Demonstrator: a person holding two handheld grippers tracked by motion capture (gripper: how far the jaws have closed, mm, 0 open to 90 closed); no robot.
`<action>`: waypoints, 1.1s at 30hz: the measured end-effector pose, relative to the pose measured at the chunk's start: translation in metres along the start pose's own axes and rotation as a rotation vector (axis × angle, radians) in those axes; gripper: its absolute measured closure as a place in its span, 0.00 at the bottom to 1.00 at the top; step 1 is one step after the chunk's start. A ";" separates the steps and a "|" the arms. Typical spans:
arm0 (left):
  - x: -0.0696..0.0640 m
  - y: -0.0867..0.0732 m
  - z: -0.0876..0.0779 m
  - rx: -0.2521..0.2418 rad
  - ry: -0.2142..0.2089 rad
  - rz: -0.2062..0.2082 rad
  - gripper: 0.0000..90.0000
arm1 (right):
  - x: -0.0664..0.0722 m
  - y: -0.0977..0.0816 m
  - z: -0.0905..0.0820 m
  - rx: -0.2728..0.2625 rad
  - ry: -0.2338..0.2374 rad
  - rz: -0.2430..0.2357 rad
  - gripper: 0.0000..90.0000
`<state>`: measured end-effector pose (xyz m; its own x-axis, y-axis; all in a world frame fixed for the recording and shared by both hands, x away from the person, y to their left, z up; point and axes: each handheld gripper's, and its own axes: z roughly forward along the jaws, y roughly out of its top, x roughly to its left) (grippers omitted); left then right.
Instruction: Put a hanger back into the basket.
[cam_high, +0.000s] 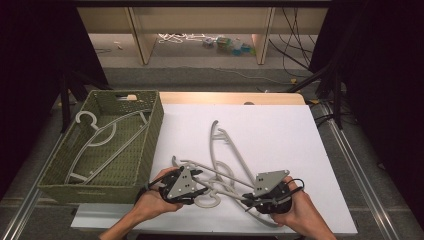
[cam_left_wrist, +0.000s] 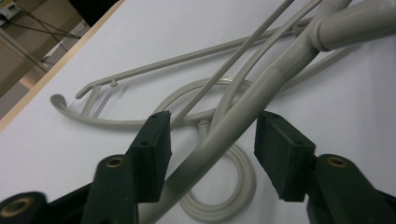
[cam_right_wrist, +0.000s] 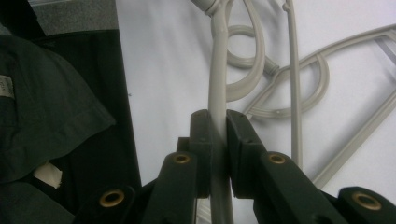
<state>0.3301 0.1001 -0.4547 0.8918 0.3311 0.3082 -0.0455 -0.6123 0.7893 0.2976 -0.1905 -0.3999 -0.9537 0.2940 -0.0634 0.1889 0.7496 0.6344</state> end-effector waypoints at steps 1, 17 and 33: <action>0.000 0.001 0.001 0.002 -0.004 0.011 0.56 | 0.000 0.000 0.000 -0.003 0.002 -0.004 0.91; 0.001 0.015 -0.010 0.044 -0.060 0.292 0.79 | 0.000 0.001 -0.008 -0.049 0.030 -0.033 0.90; 0.005 0.028 -0.024 0.057 -0.055 0.176 0.88 | -0.016 0.002 -0.024 -0.234 -0.176 0.195 0.40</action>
<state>0.3227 0.1023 -0.4185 0.8959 0.1765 0.4077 -0.1784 -0.6975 0.6940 0.3074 -0.2078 -0.3793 -0.8462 0.5311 -0.0428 0.2851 0.5193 0.8056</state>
